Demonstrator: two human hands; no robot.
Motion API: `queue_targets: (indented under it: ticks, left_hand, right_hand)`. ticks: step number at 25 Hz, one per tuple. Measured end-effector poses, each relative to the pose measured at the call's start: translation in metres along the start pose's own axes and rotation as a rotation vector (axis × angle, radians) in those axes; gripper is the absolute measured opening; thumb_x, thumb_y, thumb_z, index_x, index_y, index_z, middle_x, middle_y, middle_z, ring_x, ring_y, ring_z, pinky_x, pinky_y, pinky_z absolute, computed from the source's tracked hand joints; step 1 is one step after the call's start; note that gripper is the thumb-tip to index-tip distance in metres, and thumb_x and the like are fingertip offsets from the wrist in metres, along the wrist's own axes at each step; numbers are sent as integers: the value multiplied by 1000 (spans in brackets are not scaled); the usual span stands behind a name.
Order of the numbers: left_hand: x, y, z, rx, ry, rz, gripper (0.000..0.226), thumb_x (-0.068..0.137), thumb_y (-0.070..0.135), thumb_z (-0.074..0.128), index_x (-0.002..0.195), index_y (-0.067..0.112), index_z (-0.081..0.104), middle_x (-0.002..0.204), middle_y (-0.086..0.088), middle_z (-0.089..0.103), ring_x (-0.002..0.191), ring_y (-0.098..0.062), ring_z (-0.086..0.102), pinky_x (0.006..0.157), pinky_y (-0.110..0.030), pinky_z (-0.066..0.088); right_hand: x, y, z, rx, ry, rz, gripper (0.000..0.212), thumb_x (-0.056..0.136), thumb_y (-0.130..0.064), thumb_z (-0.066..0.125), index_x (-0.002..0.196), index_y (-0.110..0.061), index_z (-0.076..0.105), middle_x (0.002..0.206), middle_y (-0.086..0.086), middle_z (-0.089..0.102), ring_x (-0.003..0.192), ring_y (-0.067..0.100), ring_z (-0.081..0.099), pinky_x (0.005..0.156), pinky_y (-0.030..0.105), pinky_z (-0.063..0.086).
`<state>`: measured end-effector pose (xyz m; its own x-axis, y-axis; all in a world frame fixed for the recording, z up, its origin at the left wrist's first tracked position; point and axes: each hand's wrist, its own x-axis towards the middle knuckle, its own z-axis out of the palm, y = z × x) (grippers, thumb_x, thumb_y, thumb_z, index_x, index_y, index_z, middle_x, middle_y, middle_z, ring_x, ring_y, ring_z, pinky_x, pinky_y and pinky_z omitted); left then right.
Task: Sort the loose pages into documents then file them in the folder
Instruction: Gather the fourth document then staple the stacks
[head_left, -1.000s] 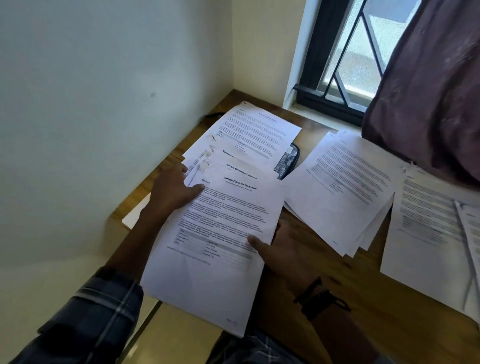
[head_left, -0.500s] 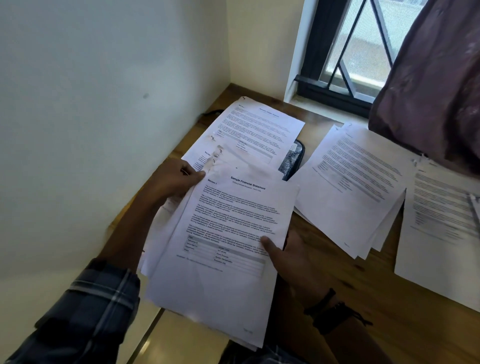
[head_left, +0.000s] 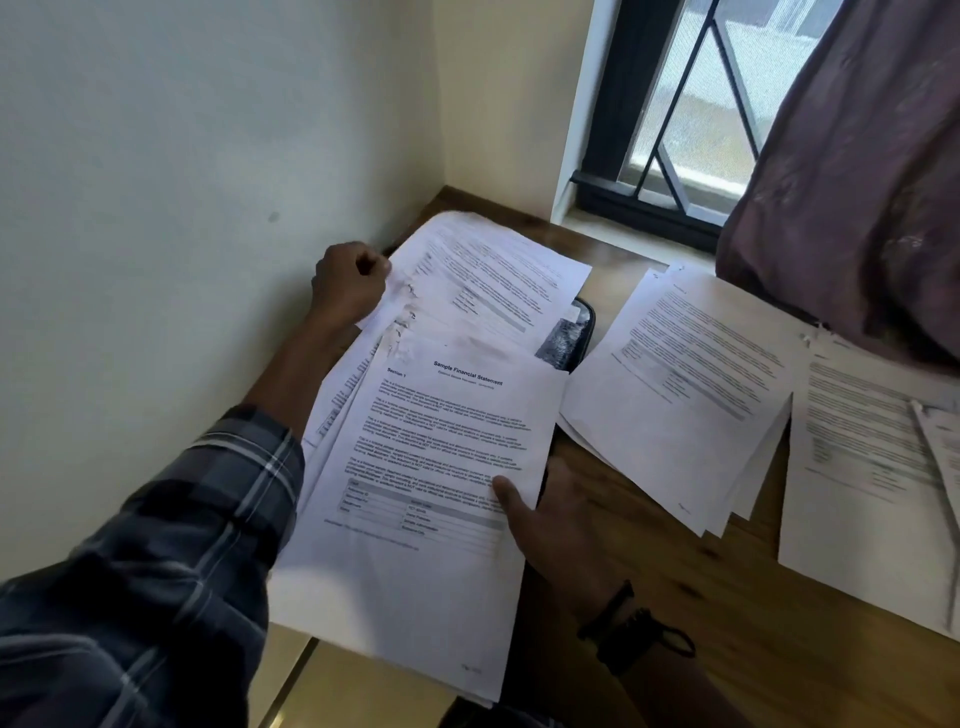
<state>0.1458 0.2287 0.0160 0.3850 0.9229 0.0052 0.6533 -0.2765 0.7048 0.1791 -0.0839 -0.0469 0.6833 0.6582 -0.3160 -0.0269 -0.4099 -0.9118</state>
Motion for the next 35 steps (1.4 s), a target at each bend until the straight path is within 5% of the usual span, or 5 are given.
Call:
queue_targets:
  ticks: [5, 9, 19, 27, 35]
  left_hand:
    - [-11, 42, -24, -256, 214, 320, 14, 98, 20, 52, 97, 9, 61, 91, 2, 63, 85, -13, 59, 79, -29, 48]
    - [-46, 85, -52, -473, 221, 380, 11, 98, 20, 53, 88, 25, 56, 82, 13, 61, 70, 7, 56, 68, -14, 45]
    - [-197, 105, -26, -886, -95, -158, 13, 93, 34, 62, 102, 27, 67, 112, -4, 70, 102, -24, 65, 90, -42, 54]
    - [-278, 70, -6, -1123, -443, -339, 53, 87, 51, 54, 128, 18, 58, 120, -9, 68, 99, -26, 70, 71, -38, 59]
    - [-300, 73, 15, -733, -167, -154, 23, 92, 16, 63, 114, 16, 68, 105, 2, 75, 94, -17, 73, 78, -32, 60]
  right_hand:
    - [1, -10, -7, -196, 32, -49, 40, 85, -39, 71, 114, -17, 54, 111, -5, 59, 94, 3, 61, 66, 12, 52]
    - [5, -30, -33, -237, 103, -12, 53, 84, -43, 70, 123, -21, 42, 118, -3, 43, 110, 13, 50, 92, 31, 51]
    - [-13, -41, -133, 859, -262, 264, 53, 89, -61, 51, 130, -28, 52, 131, 17, 61, 121, 36, 59, 105, 56, 43]
    - [-47, -5, -186, 534, -331, 66, 42, 85, -3, 63, 127, -7, 57, 123, 15, 67, 109, 32, 67, 84, 41, 58]
    - [-38, 16, -194, -3, -43, -67, 36, 91, -29, 65, 125, -18, 58, 113, -3, 66, 100, 11, 65, 81, 26, 56]
